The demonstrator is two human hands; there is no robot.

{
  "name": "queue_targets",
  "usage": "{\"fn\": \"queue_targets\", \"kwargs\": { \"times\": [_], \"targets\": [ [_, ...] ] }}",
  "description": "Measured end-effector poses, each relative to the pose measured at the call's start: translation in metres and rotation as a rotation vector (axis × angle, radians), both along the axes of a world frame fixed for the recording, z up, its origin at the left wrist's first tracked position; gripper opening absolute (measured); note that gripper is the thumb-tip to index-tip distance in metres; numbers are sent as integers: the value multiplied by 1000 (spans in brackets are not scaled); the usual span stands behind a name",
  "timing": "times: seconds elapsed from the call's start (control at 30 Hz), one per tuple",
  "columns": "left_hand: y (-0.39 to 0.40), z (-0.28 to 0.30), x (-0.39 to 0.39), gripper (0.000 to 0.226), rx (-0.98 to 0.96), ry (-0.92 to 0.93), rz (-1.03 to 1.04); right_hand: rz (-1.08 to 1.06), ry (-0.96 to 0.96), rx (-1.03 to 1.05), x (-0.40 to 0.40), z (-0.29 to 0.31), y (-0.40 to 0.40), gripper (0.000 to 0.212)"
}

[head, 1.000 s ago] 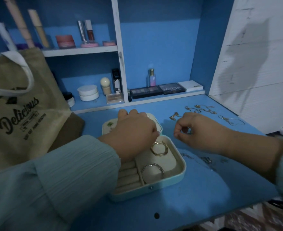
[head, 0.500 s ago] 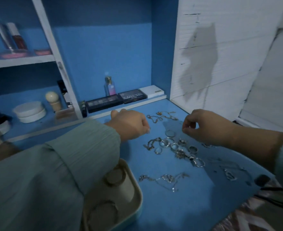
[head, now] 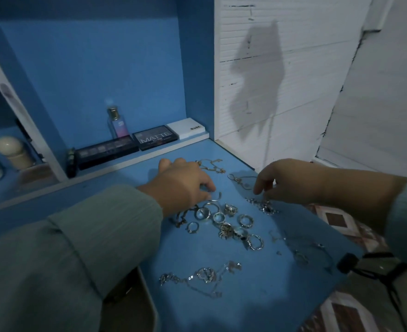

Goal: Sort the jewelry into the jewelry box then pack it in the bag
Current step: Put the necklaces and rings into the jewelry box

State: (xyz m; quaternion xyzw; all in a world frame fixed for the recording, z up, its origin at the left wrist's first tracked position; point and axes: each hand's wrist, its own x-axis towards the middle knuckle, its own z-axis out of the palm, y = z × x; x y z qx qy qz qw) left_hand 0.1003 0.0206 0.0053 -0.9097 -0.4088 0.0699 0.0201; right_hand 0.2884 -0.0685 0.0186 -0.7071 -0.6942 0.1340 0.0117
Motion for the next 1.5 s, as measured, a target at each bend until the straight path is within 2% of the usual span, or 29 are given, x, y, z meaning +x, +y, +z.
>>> {"fn": "queue_targets", "kwargs": {
  "times": [0.17, 0.33, 0.53, 0.63, 0.83, 1.0, 1.17, 1.4, 1.5],
  "targets": [
    [4, 4, 2, 26, 26, 103, -63, 38, 8, -77, 3, -2, -2, 15],
    [8, 6, 5, 27, 110, 271, -179, 28, 55, -55, 2, -5, -4, 13],
    [6, 1, -8, 28, 250, 150, -357, 50, 76, -62, 0, -6, -5, 13],
    [5, -3, -10, 27, 283, 136, -338, 56, 88, -57, -1, -8, -7, 8],
    [5, -10, -21, 27, 255, 29, -245, 80, 182, 96, -16, -6, 4, 11],
    [2, -7, -36, 23, 243, -55, -187, 96, 206, 78, -49, -8, 24, 15],
    [-2, 3, -53, 15, 156, -166, -106, 97, 135, 30, -72, -7, 38, 19],
    [-9, 11, -70, 10, -210, -431, 123, 157, 20, -8, -77, -6, 44, 14],
    [-13, 14, -70, 7, -288, -554, 209, 156, 1, 59, -76, -7, 44, 13]
  ]
}}
